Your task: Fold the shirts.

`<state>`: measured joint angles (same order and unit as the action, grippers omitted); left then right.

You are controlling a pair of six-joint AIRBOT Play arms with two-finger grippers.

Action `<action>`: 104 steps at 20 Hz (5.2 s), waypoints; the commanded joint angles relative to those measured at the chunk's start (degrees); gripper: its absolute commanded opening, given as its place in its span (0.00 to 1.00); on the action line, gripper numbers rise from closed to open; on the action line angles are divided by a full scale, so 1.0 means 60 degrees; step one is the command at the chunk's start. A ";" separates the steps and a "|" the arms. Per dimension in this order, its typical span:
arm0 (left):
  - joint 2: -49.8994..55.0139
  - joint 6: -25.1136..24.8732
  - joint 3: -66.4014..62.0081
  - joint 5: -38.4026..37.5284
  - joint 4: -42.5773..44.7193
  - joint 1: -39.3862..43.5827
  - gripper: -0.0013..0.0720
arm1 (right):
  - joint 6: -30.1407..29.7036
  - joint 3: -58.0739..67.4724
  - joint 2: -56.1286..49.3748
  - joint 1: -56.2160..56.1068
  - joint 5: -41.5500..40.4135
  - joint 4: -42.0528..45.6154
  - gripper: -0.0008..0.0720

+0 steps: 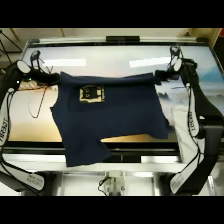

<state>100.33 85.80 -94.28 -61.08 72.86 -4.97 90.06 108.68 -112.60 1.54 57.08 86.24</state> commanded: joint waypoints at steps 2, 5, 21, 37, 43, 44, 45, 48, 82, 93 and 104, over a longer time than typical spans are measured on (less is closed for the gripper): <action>0.0029 0.0229 0.0790 -0.2051 0.0291 0.0029 0.06 | -0.0233 0.0007 -0.0164 0.0029 0.1297 0.0127 0.11; 0.0029 0.0441 0.1308 -0.2069 0.0288 0.0157 0.06 | -0.0233 0.0004 -0.0397 0.0029 0.1672 0.0131 0.11; 0.0055 0.0816 0.1486 -0.1967 0.0288 -0.0004 0.39 | -0.0481 0.0007 -0.0481 0.0025 0.2459 -0.0237 0.60; -0.6022 -0.0732 1.0069 -0.2492 -0.1683 -0.1140 0.73 | -0.1173 -0.4240 0.3566 0.0765 0.5071 0.0087 0.71; -0.6907 -0.0692 1.1260 -0.2426 -0.2320 -0.1129 0.73 | -0.1268 -0.5377 0.4685 0.0769 0.4612 0.0153 0.71; -0.6900 -0.0688 1.1380 -0.2342 -0.2466 -0.1129 0.73 | -0.1268 -0.5548 0.4783 0.0765 0.4605 0.0149 0.71; -0.6896 -0.0692 1.1504 -0.2299 -0.2586 -0.1129 0.73 | -0.1268 -0.5679 0.4860 0.0765 0.4612 0.0153 0.71; -0.6892 -0.0688 1.1752 -0.2131 -0.2703 -0.1129 0.72 | -0.1271 -0.6033 0.5049 0.0769 0.4575 0.0200 0.71; -0.7949 -0.0703 1.1413 -0.1337 -0.2299 0.0273 0.06 | -0.1814 -0.8972 0.4583 0.0736 0.2983 -0.1621 0.11; -0.6335 -0.0947 0.5362 -0.1716 -0.0772 0.0047 0.06 | -0.1978 -0.3938 0.4320 0.0725 0.1461 -0.1923 0.11; -0.0390 -0.0656 0.0601 -0.0754 -0.1574 -0.0310 0.06 | -0.1796 -0.0171 -0.0127 0.0594 -0.0295 -0.3005 0.11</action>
<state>90.56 80.53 -85.91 -68.84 64.18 -7.31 79.05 103.98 -108.16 5.63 59.83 69.10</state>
